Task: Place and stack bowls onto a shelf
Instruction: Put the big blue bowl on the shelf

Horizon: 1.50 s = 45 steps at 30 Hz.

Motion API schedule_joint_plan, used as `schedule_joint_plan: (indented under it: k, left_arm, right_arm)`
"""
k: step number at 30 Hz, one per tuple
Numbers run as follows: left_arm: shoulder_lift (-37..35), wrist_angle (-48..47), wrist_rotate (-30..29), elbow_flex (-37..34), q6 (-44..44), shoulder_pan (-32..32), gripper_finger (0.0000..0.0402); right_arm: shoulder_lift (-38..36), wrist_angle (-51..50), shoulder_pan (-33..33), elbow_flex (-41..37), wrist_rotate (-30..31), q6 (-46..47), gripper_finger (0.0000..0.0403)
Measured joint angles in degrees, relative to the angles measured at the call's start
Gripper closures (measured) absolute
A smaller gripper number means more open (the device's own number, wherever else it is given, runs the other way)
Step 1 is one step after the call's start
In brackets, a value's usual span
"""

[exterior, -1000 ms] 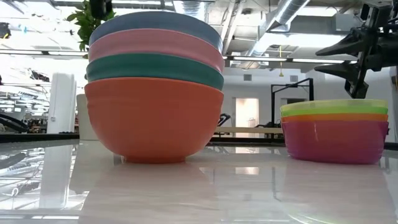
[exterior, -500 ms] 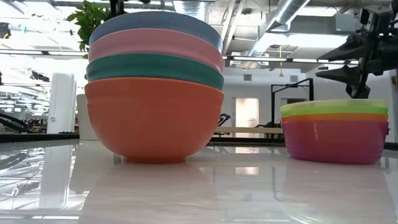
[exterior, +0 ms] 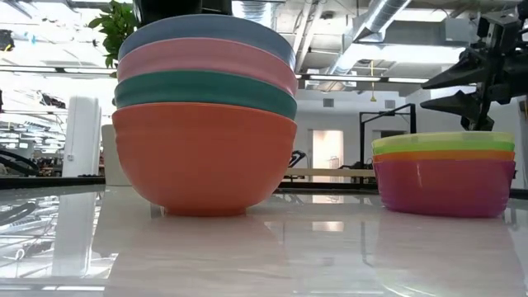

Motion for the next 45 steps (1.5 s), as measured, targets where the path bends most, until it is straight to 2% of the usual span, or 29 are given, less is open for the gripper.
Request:
schedule_joint_plan:
  k: [8,23,33,36,40,45]
  left_arm:
    - [0.08,-0.06,-5.53,-0.02,-0.02,-1.82,0.0168]
    - [0.96,-0.70,-5.50,-0.02,1.03,-2.20,0.0295]
    - [1.85,-0.62,-5.46,-0.02,1.70,-2.20,0.0316]
    - [1.85,-0.52,-5.55,-0.02,1.64,-2.28,0.0338]
    - [1.85,-0.41,-5.56,-0.02,1.55,-2.31,0.0387]
    - [1.85,-0.48,-4.94,-0.02,0.61,-2.36,0.0399]
  right_arm:
    - [0.00,-0.45,0.00,0.04,0.01,-0.03,0.0228]
    - [0.00,-1.49,0.01,0.11,0.01,-0.09,0.0228]
    - [0.00,-1.47,0.02,0.07,-0.01,0.26,0.0228]
    - [0.00,-1.47,0.01,0.07,-0.01,0.26,0.0228]
    - [0.00,-1.48,0.02,0.04,-0.01,0.26,0.0228]
    - [0.00,-1.49,0.02,0.04,-0.01,0.40,0.0228]
